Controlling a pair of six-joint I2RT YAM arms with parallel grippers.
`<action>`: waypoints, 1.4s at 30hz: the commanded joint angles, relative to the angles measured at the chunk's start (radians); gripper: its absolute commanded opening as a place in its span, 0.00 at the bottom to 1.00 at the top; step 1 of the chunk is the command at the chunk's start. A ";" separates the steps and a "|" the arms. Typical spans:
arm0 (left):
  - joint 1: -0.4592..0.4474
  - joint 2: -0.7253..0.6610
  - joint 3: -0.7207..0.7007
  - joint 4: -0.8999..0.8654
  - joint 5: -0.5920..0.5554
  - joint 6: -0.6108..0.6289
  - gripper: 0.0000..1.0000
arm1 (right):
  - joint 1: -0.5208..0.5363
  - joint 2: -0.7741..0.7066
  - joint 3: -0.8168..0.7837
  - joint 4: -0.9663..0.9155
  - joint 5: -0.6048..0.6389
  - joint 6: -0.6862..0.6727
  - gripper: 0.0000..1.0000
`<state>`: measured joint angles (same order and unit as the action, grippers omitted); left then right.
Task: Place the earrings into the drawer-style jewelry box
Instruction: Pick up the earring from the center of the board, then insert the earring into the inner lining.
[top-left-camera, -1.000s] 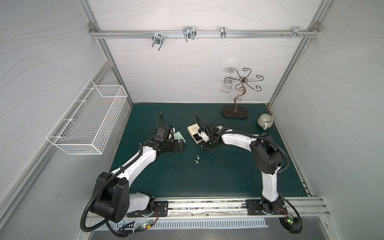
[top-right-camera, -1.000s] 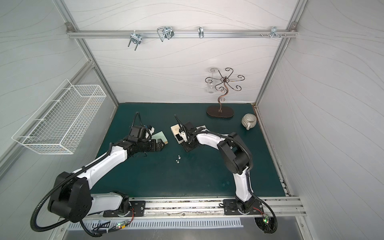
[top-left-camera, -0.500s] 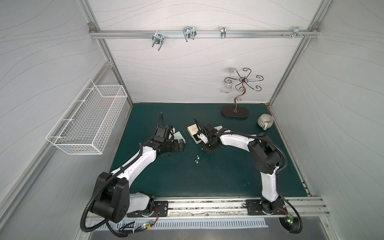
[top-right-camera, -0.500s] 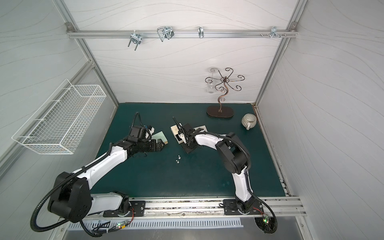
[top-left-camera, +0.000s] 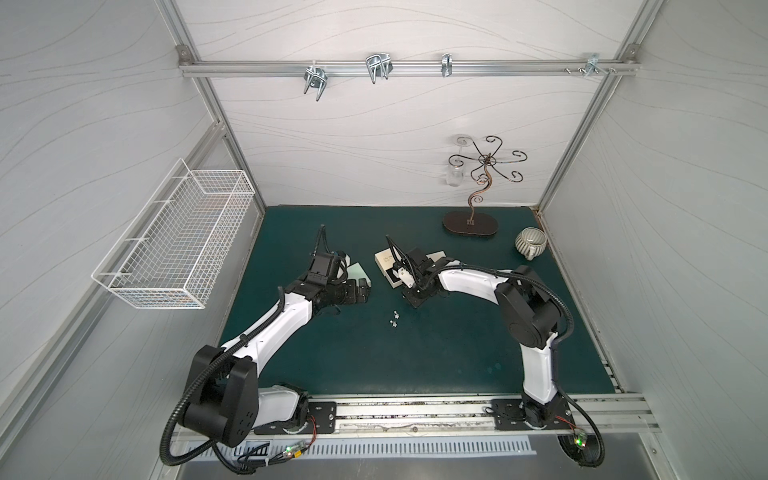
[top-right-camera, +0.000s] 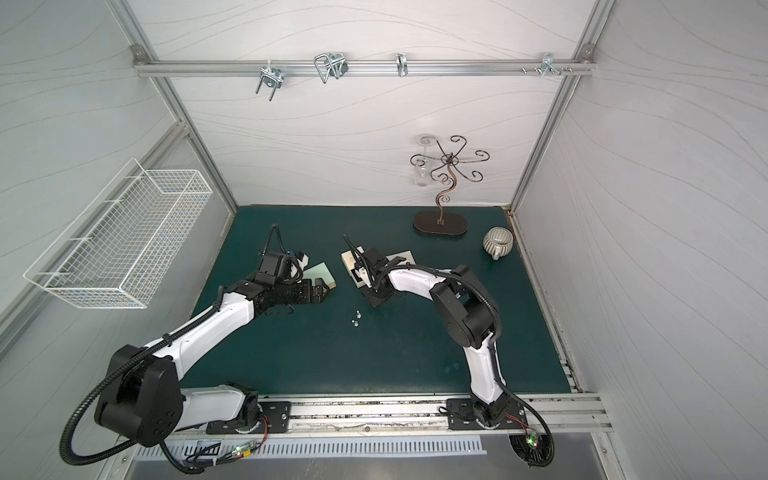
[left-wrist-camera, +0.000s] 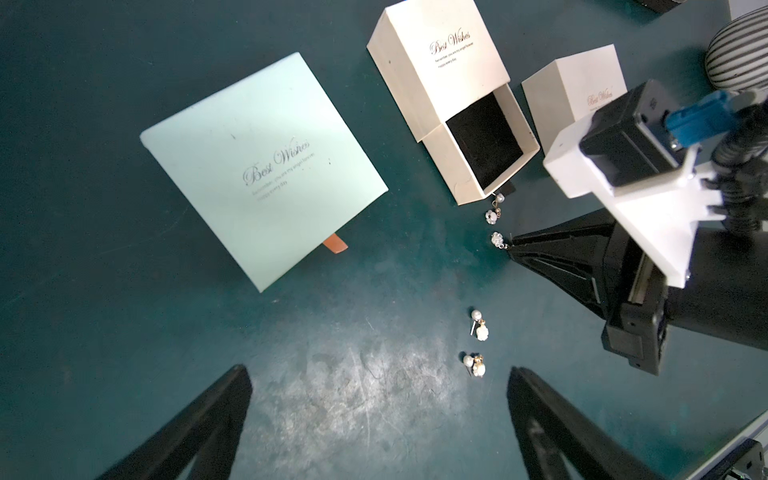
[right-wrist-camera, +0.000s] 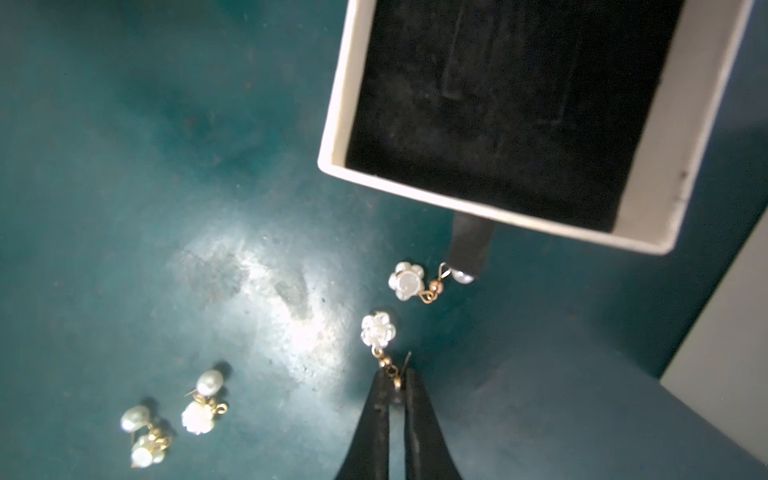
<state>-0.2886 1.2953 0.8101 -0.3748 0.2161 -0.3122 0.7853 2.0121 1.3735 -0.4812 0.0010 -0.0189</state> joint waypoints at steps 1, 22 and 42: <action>0.005 -0.028 -0.006 0.029 -0.019 -0.013 0.99 | 0.011 -0.053 0.024 -0.035 -0.018 -0.010 0.05; 0.005 -0.073 -0.052 0.043 -0.025 -0.019 0.99 | -0.002 -0.019 0.247 -0.097 -0.064 -0.010 0.06; 0.005 -0.073 -0.063 0.046 -0.006 -0.025 0.99 | -0.062 0.202 0.459 -0.123 -0.104 0.007 0.06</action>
<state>-0.2886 1.2324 0.7433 -0.3565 0.2001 -0.3302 0.7288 2.1880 1.8046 -0.5705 -0.0826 -0.0139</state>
